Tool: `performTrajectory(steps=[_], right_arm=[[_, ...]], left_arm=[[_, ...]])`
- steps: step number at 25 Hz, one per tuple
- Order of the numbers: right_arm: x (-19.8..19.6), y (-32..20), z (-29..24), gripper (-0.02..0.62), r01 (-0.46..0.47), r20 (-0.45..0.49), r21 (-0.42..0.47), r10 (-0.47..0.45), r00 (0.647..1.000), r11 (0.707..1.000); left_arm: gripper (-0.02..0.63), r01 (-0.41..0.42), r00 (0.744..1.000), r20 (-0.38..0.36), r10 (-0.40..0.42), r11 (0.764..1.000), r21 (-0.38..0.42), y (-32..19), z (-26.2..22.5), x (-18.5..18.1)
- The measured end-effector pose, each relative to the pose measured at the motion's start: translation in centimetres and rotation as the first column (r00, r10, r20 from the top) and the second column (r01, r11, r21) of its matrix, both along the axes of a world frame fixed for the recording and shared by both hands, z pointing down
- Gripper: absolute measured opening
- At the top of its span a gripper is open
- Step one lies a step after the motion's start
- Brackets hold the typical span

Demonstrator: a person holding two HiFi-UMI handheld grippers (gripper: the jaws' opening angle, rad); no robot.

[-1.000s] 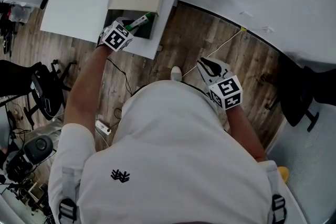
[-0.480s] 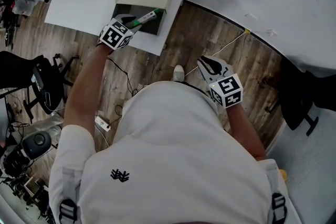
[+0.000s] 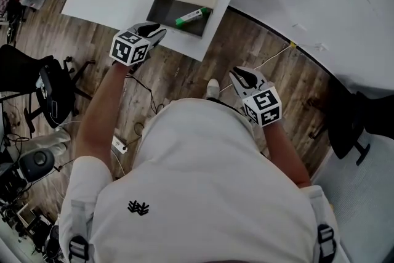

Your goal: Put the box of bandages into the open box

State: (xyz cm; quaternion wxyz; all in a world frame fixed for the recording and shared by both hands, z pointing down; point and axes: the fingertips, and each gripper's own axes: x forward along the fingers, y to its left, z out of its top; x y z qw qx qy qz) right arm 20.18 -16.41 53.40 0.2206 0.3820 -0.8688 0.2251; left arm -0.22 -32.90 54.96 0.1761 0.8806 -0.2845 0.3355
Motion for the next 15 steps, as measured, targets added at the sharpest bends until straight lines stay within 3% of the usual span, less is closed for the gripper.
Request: performTrajectory(steps=[7,15], right_arm=[[-4.2,1.5,-0.7,0.038,-0.010,-0.022,0.027,0.011,1.000,1.000],[-8.8,3.7,-2.1,0.015,-0.038,-0.033,0.048,0.040,0.999,0.998]], left_arm=[[0.019,0.070,0.992,-0.106,-0.072,0.997,-0.030,4.8,-1.9,-3.9],[0.006,0.055,0.973,-0.218,-0.074,0.994,-0.092,11.7,-3.7,-6.7]])
